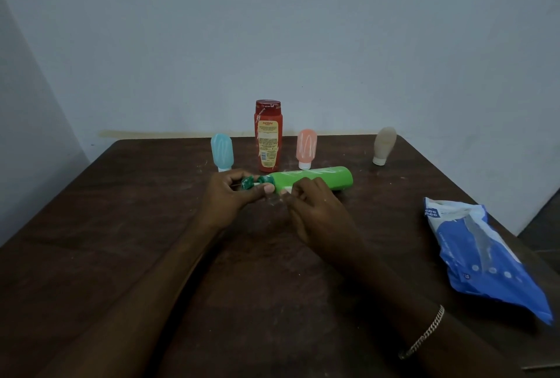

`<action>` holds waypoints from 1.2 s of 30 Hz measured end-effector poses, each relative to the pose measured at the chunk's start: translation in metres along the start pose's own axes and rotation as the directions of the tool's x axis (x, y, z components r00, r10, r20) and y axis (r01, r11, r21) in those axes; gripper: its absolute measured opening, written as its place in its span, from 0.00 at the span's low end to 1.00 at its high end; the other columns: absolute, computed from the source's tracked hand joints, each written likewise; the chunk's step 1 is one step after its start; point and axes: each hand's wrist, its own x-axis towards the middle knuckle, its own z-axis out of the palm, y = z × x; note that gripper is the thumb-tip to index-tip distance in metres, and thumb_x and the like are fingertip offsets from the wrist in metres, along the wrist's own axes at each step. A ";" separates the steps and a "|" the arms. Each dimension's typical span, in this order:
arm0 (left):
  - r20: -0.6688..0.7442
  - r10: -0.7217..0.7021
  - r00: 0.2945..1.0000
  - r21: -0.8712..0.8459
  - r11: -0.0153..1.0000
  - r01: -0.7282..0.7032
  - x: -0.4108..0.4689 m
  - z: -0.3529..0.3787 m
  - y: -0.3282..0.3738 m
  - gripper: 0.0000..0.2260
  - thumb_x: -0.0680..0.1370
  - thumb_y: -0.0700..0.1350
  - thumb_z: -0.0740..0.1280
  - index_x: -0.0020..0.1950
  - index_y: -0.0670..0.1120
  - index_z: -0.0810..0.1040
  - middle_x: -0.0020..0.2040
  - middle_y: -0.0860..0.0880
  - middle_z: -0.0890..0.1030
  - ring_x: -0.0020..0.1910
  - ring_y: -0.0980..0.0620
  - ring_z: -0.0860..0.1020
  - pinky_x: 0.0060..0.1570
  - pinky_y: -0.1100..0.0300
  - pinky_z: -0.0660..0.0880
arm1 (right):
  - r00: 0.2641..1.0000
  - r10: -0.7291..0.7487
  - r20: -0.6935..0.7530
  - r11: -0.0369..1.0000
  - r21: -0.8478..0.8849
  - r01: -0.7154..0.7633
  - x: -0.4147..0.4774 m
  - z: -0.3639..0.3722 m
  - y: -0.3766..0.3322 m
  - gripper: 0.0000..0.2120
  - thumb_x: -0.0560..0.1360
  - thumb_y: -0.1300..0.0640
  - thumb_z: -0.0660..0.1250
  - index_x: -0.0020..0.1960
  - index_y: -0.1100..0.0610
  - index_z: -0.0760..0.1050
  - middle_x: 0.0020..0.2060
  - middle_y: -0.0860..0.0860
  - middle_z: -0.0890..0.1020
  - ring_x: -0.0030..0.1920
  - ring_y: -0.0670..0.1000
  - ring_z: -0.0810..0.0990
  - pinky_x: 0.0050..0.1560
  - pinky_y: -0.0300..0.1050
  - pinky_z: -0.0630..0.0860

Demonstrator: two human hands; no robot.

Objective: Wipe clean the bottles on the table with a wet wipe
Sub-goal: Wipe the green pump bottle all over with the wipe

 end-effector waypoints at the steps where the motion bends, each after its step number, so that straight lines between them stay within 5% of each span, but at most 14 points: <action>1: 0.000 0.003 1.000 0.002 1.000 -0.003 0.000 -0.001 -0.001 0.10 0.69 0.48 0.78 0.48 0.48 0.85 0.47 0.52 0.86 0.48 0.55 0.83 0.45 0.65 0.79 | 0.998 0.041 -0.050 0.998 0.055 -0.039 0.000 -0.003 0.004 0.10 0.75 0.62 0.69 0.55 0.61 0.80 0.48 0.55 0.77 0.46 0.50 0.73 0.42 0.43 0.74; 4: 0.019 0.020 1.000 -0.036 0.999 -0.019 -0.001 -0.003 0.001 0.10 0.71 0.42 0.77 0.51 0.46 0.85 0.49 0.52 0.86 0.49 0.55 0.83 0.44 0.67 0.80 | 0.945 0.284 -0.160 0.930 0.284 -0.232 0.000 -0.006 0.018 0.08 0.77 0.60 0.69 0.54 0.60 0.82 0.46 0.51 0.78 0.44 0.47 0.76 0.43 0.45 0.77; 8: 0.070 -0.025 0.997 -0.222 0.974 0.040 -0.001 0.001 0.001 0.11 0.72 0.34 0.75 0.53 0.41 0.82 0.51 0.46 0.84 0.50 0.46 0.85 0.45 0.57 0.83 | 0.912 0.404 -0.073 0.865 0.355 -0.355 0.001 0.000 0.021 0.11 0.76 0.58 0.71 0.58 0.58 0.82 0.47 0.50 0.81 0.47 0.45 0.79 0.50 0.43 0.78; 13: 0.077 -0.078 0.994 -0.220 0.971 0.093 -0.002 0.011 -0.004 0.21 0.63 0.47 0.81 0.52 0.46 0.79 0.52 0.50 0.83 0.53 0.49 0.82 0.50 0.52 0.82 | 0.904 0.428 -0.018 0.850 0.348 -0.395 0.004 0.003 0.014 0.12 0.77 0.58 0.70 0.59 0.58 0.82 0.50 0.50 0.81 0.48 0.43 0.77 0.49 0.27 0.70; 16: 0.084 -0.114 0.990 -0.379 0.915 0.137 -0.003 0.019 -0.006 0.29 0.62 0.41 0.80 0.61 0.43 0.75 0.59 0.47 0.80 0.59 0.46 0.81 0.55 0.46 0.81 | 0.908 0.415 -0.048 0.856 0.358 -0.372 0.005 0.009 0.012 0.12 0.76 0.60 0.70 0.59 0.58 0.82 0.49 0.51 0.81 0.47 0.44 0.76 0.49 0.35 0.73; 20: 0.193 -0.130 0.973 -0.600 0.769 0.222 -0.007 0.026 -0.004 0.26 0.66 0.33 0.74 0.65 0.41 0.76 0.60 0.42 0.83 0.60 0.46 0.82 0.54 0.55 0.81 | 0.935 0.351 -0.057 0.879 0.364 -0.308 0.004 0.015 0.009 0.14 0.74 0.62 0.71 0.60 0.60 0.81 0.49 0.52 0.79 0.48 0.45 0.76 0.50 0.33 0.73; 30: 0.286 -0.139 0.948 -0.599 0.746 0.291 -0.004 0.027 -0.011 0.27 0.71 0.25 0.69 0.69 0.40 0.74 0.63 0.39 0.80 0.61 0.40 0.81 0.58 0.44 0.80 | 0.926 0.362 -0.105 0.895 0.315 -0.314 0.011 0.016 0.007 0.10 0.76 0.63 0.69 0.57 0.61 0.82 0.48 0.54 0.80 0.47 0.45 0.76 0.49 0.36 0.73; 36: 0.269 -0.095 0.958 -0.583 0.777 0.240 -0.006 0.028 -0.010 0.37 0.70 0.23 0.68 0.74 0.52 0.71 0.64 0.49 0.80 0.61 0.44 0.81 0.56 0.44 0.80 | 0.986 0.166 0.013 0.939 0.304 -0.162 0.010 0.010 0.005 0.10 0.77 0.62 0.66 0.57 0.61 0.81 0.49 0.54 0.79 0.47 0.51 0.77 0.51 0.45 0.76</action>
